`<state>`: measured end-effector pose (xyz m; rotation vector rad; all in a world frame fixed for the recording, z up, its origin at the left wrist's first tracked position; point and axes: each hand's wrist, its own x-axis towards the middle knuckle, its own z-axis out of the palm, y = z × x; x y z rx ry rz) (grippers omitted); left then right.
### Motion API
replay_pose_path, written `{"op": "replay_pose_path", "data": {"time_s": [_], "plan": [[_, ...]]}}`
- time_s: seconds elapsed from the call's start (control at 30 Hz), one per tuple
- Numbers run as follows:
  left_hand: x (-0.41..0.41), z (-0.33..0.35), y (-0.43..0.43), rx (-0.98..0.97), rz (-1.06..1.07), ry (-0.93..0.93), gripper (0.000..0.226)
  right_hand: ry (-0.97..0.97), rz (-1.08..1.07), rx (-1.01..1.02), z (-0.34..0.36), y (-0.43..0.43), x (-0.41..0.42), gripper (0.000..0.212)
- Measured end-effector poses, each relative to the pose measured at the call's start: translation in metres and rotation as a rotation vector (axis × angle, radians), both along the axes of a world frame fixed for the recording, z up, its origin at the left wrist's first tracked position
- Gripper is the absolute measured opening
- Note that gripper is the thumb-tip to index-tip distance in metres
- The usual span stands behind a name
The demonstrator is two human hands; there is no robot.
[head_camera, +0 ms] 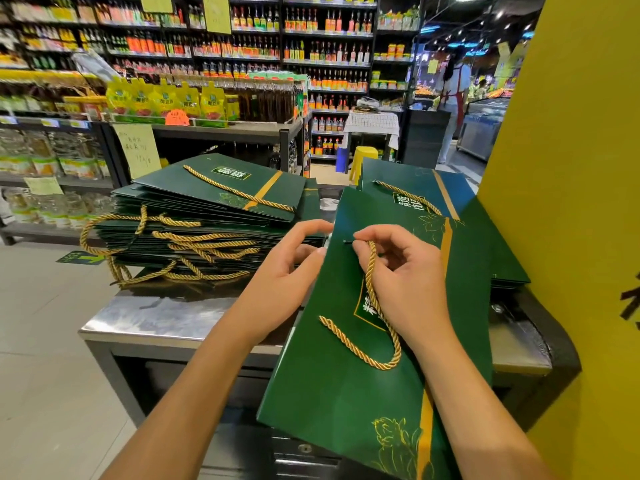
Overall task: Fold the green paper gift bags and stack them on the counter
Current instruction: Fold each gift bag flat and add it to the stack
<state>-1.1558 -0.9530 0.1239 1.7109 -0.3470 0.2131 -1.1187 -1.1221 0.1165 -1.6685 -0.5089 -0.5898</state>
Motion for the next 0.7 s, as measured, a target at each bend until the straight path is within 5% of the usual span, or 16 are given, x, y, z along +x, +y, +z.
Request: {"op": "replay_pose_path", "data": {"time_s": [0.23,0.43,0.7], "plan": [[0.003,-0.002,0.001,0.061,-0.006,-0.054,0.031,-0.084,0.045,-0.015,0.001,-0.002,-0.004,0.033],[0.003,-0.004,-0.002,0.093,0.028,-0.096,0.032,0.04,0.12,0.011,0.005,-0.007,-0.003,0.053],[0.005,-0.003,-0.003,0.134,0.1,-0.142,0.03,0.283,0.141,0.082,0.033,0.006,-0.027,0.02]]}}
